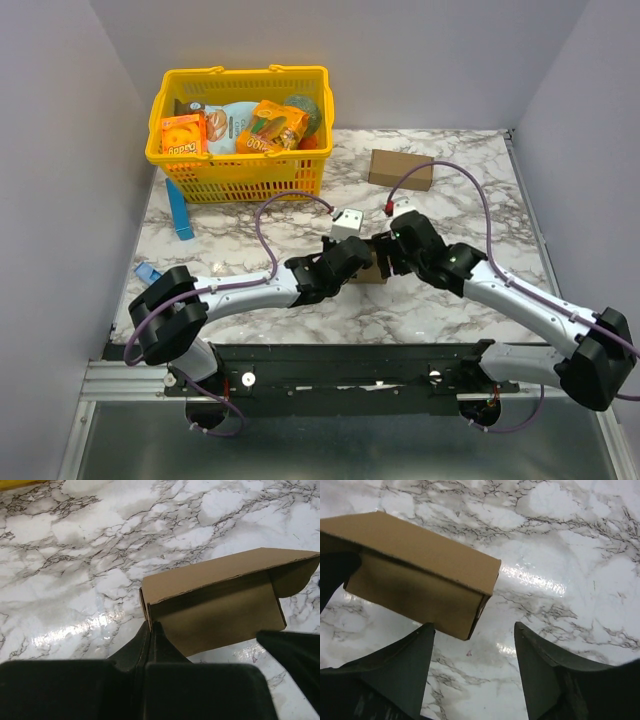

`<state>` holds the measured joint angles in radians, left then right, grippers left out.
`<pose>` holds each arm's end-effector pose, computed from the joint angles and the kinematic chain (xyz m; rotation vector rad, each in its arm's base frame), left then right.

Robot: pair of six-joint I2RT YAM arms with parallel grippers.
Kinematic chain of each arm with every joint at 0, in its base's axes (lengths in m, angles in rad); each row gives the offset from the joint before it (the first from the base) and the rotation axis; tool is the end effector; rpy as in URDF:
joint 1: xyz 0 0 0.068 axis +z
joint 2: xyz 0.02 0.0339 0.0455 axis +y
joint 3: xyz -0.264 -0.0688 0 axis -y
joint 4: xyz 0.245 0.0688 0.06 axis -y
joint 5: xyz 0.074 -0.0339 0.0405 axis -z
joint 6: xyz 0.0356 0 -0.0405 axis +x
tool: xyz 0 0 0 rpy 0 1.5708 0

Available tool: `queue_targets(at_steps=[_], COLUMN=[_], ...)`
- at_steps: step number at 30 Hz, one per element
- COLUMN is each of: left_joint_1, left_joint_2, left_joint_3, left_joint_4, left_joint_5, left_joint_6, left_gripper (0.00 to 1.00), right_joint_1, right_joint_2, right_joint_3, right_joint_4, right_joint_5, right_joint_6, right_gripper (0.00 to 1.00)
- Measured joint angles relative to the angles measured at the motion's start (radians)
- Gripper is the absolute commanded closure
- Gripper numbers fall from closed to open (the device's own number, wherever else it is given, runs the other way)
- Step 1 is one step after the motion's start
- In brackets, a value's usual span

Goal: Fold the paper box

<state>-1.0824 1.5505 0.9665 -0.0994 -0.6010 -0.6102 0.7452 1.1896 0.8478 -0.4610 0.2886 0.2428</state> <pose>0.1737 -0.2840 0.2272 0.1916 2.1264 -0.3180 0.1890 0.1606 0.2552 -0.4471 2.2932 0.1484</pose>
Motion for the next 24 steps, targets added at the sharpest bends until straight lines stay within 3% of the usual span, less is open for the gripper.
queue_targets(at_steps=[1,8,10,11,13,14,19,24], left_joint_1=[-0.002,-0.013,-0.013,-0.013,-0.013,-0.013,-0.013,-0.013], left_joint_2=[0.001,0.009,0.009,0.009,0.006,0.002,-0.026,-0.051], left_joint_3=[0.002,0.007,0.008,0.008,0.008,0.008,0.008,0.008], left_joint_4=[-0.001,-0.003,-0.002,-0.001,-0.001,-0.005,-0.059,-0.108], left_joint_5=[-0.004,-0.016,-0.016,-0.015,-0.013,-0.013,-0.01,0.0], left_joint_6=[0.013,0.074,0.084,0.087,0.092,0.096,0.11,0.109], left_gripper=[1.0,1.0,0.91,0.79,0.71,0.61,0.46,0.36], right_joint_1=[0.0,0.002,0.001,-0.001,-0.008,-0.013,-0.028,-0.035], right_joint_2=[-0.006,-0.153,-0.164,-0.163,-0.156,-0.151,-0.117,-0.116], right_joint_3=[0.015,0.114,0.156,0.171,0.182,0.182,0.182,0.179], right_joint_4=[-0.032,-0.11,-0.109,-0.107,-0.102,-0.101,-0.1,-0.068], right_joint_5=[-0.002,-0.003,-0.008,-0.011,-0.019,-0.025,-0.052,-0.076], right_joint_6=[0.006,0.053,0.069,0.074,0.08,0.082,0.083,0.07], right_gripper=[0.13,0.11,0.1,0.1,0.1,0.1,0.09,0.0])
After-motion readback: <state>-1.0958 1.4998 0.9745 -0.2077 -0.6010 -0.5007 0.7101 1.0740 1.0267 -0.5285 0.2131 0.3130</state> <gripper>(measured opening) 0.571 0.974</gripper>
